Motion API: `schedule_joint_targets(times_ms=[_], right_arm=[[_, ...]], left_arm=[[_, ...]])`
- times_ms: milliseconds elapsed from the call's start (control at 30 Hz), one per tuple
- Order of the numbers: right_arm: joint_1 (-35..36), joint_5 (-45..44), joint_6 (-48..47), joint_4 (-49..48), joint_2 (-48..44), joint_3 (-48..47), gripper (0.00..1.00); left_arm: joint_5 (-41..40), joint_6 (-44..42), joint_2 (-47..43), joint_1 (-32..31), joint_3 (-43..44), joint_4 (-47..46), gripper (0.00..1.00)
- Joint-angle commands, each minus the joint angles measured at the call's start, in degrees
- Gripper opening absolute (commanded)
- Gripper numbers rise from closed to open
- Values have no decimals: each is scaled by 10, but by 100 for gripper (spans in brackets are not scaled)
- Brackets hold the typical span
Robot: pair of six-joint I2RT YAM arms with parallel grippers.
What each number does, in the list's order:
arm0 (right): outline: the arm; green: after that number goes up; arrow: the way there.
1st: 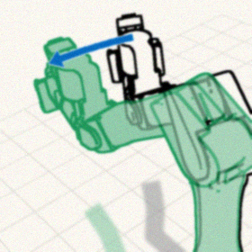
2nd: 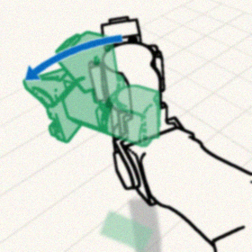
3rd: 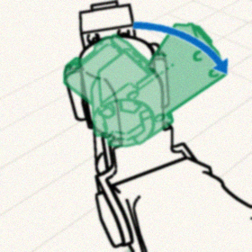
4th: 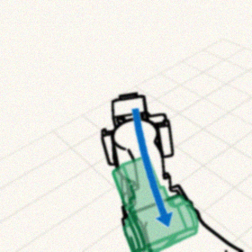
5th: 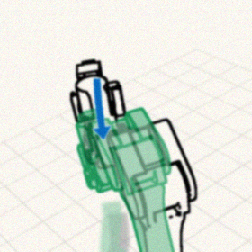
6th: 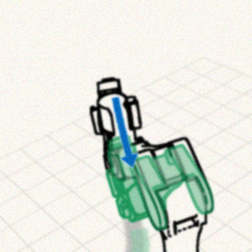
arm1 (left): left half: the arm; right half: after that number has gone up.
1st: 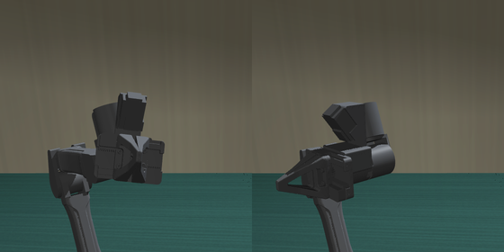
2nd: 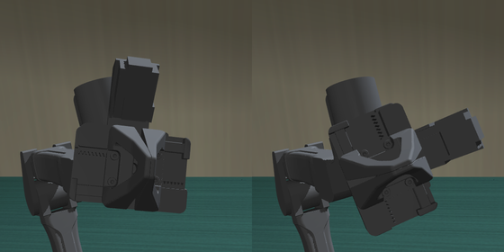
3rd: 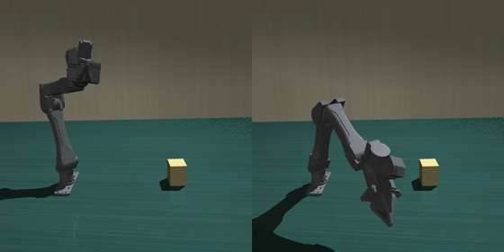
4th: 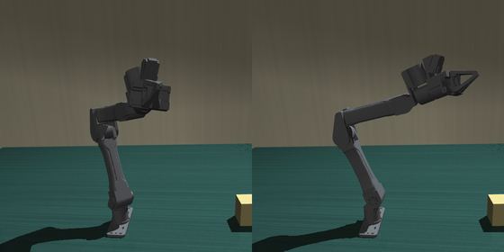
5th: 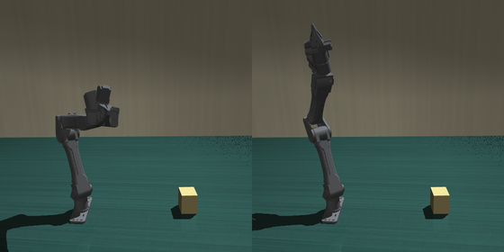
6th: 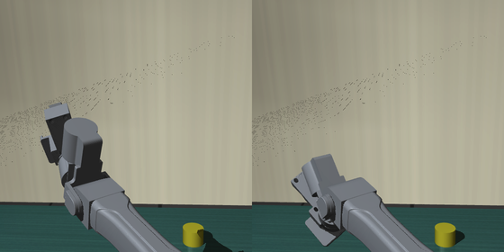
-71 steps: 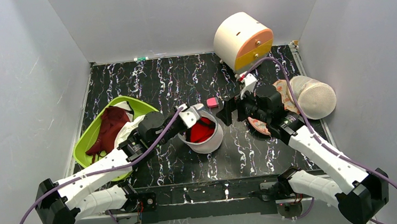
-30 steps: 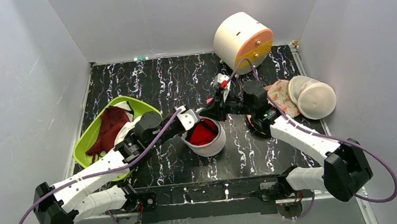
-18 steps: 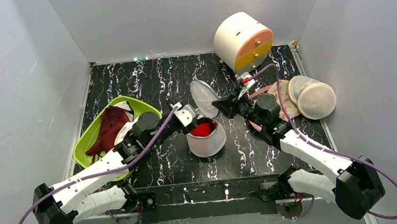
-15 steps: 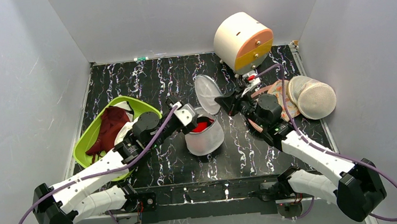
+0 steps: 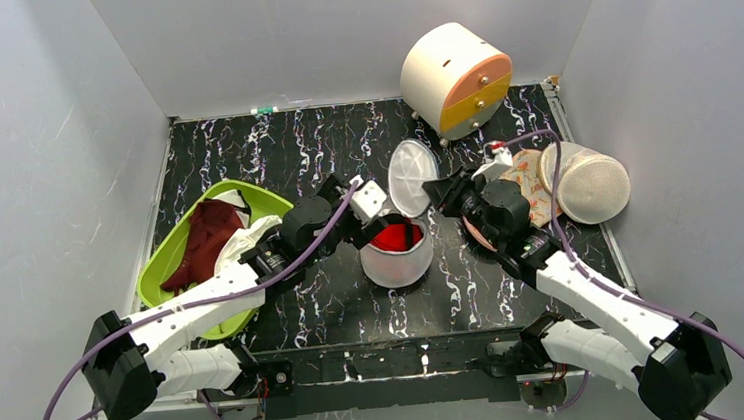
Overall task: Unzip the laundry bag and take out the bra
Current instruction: Open the laundry bag at the center of the board, then adjust the laundry bag at the center of the board.
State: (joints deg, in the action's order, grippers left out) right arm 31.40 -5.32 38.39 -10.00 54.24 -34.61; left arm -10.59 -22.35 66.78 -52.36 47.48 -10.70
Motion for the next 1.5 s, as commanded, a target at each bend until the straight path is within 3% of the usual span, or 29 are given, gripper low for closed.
schedule_joint_targets(times_ms=[0, 133, 267, 500, 667, 900, 1067, 1267, 1367, 1467], right_arm=[[-1, -117, 80, 94, -33, -10, 15], [-1, -204, 136, 189, -55, -6, 23], [-2, -236, 141, 270, -60, -11, 47], [-2, -173, -13, 316, -72, -50, 81], [-2, -69, -92, 276, -68, -69, 86], [-2, 85, -89, 275, 0, -91, 91], [-1, 111, -53, 262, 24, -68, 83], [-1, 218, -13, 184, 6, -1, 40], [0, 238, 38, 122, -18, 58, 28], [7, 245, 87, 59, -34, 107, 22]], left_arm=[[-20, 8, -22, -3, 15, -9, 80], [-28, 9, -17, -3, 19, -4, 81], [-39, 17, -4, -3, 27, 5, 81], [-42, 25, 6, -3, 32, 12, 82], [-38, 10, 19, -3, 38, 22, 82], [-28, 11, 24, -4, 43, 30, 82], [-26, 10, 24, -4, 43, 31, 82], [-24, 8, 23, -4, 44, 34, 82], [-23, 8, 21, -4, 46, 35, 82], [-24, 7, 19, -4, 44, 34, 82]])
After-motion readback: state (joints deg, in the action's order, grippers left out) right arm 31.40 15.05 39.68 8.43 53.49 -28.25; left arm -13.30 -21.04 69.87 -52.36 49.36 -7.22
